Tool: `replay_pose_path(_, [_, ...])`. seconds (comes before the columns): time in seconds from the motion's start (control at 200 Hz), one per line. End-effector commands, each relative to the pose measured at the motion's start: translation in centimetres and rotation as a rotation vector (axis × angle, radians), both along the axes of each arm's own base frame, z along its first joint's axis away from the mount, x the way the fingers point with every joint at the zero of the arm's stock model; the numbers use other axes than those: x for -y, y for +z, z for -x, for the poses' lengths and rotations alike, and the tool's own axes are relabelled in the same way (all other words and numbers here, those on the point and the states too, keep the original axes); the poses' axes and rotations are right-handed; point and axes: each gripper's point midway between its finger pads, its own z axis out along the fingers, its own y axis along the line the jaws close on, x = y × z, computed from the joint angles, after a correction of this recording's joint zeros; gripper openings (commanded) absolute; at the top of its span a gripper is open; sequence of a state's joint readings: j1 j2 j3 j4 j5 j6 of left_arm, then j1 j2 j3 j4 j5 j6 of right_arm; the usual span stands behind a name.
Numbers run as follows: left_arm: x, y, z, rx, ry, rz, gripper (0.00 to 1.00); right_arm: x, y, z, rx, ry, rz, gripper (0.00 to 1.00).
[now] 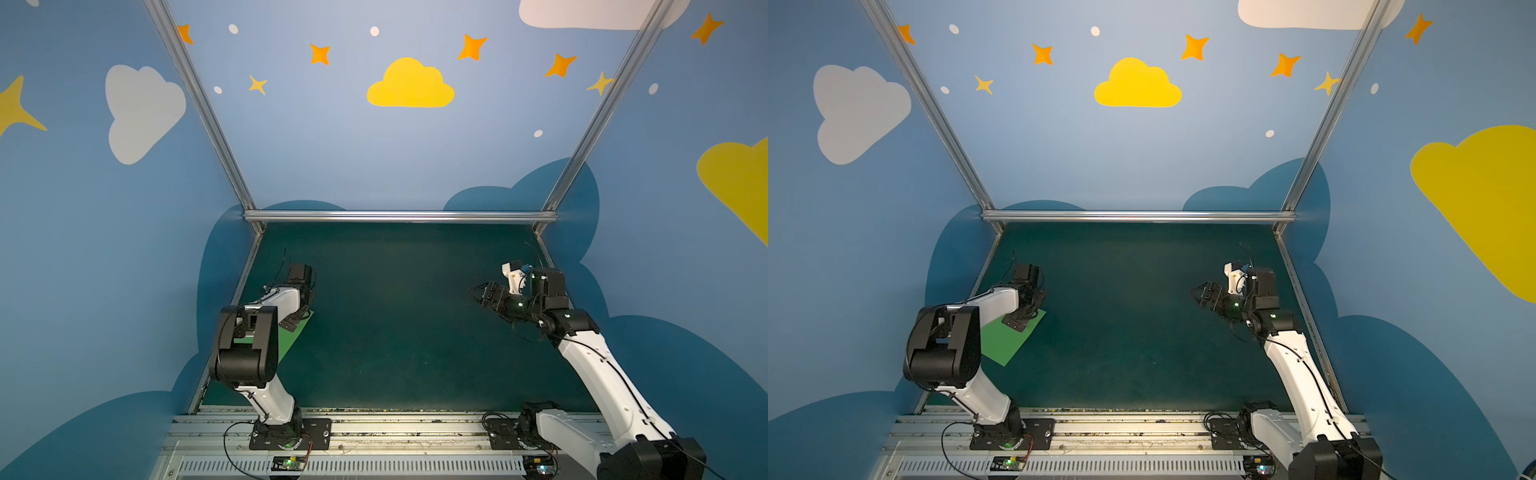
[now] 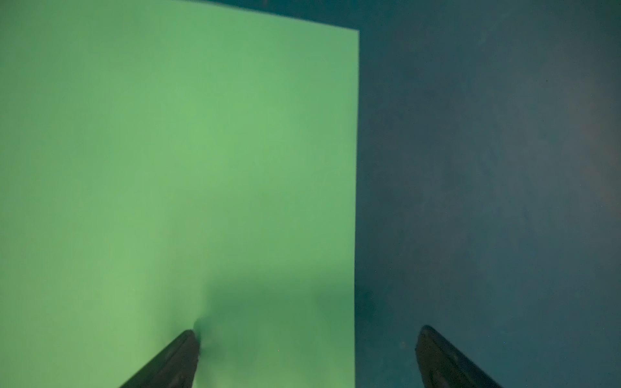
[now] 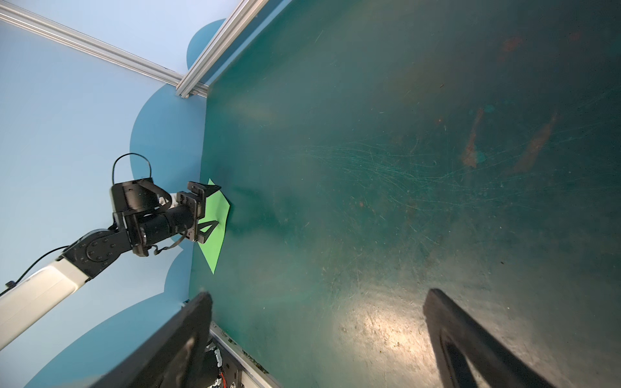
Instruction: Fold a paper plane with a square sheet of paper (fold left side to right side)
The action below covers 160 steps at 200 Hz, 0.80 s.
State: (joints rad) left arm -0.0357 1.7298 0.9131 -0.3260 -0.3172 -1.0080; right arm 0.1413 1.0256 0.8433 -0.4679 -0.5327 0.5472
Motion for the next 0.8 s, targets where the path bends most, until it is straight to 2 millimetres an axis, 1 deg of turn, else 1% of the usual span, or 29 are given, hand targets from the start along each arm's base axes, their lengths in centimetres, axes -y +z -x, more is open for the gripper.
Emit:
replay_pose_path(0.0, [12.9, -5.7, -0.4, -0.039, -0.208, 0.459, 1.00, -0.3, 0.3, -0.1, 0.010, 0.009, -0.013, 0.97])
replay_pose_path(0.04, [13.6, -5.5, -0.7, -0.046, -0.243, 0.449, 1.00, -0.3, 0.3, -0.1, 0.010, 0.009, -0.012, 0.97])
replay_pose_path(0.08, [13.9, -4.8, -1.0, -0.053, -0.276, 0.428, 1.00, -0.3, 0.2, -0.1, 0.008, 0.009, -0.013, 0.97])
replay_pose_path(0.185, [14.3, -2.2, -2.4, -0.002, -0.348, 0.400, 1.00, -0.3, 0.0, -0.1, 0.005, 0.010, -0.013, 0.97])
replay_pose_path(0.25, [15.4, -0.8, -3.5, 0.030, -0.405, 0.420, 1.00, -0.5, -0.2, -0.2, 0.001, 0.013, -0.018, 0.97])
replay_pose_path(0.34, [17.0, 0.4, -4.2, 0.031, -0.476, 0.411, 1.00, -0.6, -0.3, -0.3, -0.004, 0.019, -0.023, 0.97])
replay_pose_path(0.4, [17.3, 1.0, -4.5, 0.026, -0.497, 0.384, 1.00, -0.6, -0.3, -0.2, -0.004, 0.019, -0.022, 0.97])
replay_pose_path(0.476, [16.6, 1.5, -5.0, 0.022, -0.486, 0.357, 1.00, -0.6, -0.4, -0.2, -0.004, 0.019, -0.018, 0.97])
replay_pose_path(0.586, [14.5, 2.1, -5.9, 0.032, -0.441, 0.335, 1.00, -0.6, -0.4, 0.0, -0.005, 0.023, -0.012, 0.97])
replay_pose_path(0.731, [11.9, 1.5, -6.5, 0.009, -0.379, 0.324, 1.00, -0.5, -0.4, 0.1, -0.005, 0.027, -0.009, 0.97])
replay_pose_path(0.796, [11.2, 1.0, -6.8, -0.006, -0.370, 0.311, 1.00, -0.5, -0.4, 0.2, -0.007, 0.029, -0.006, 0.97])
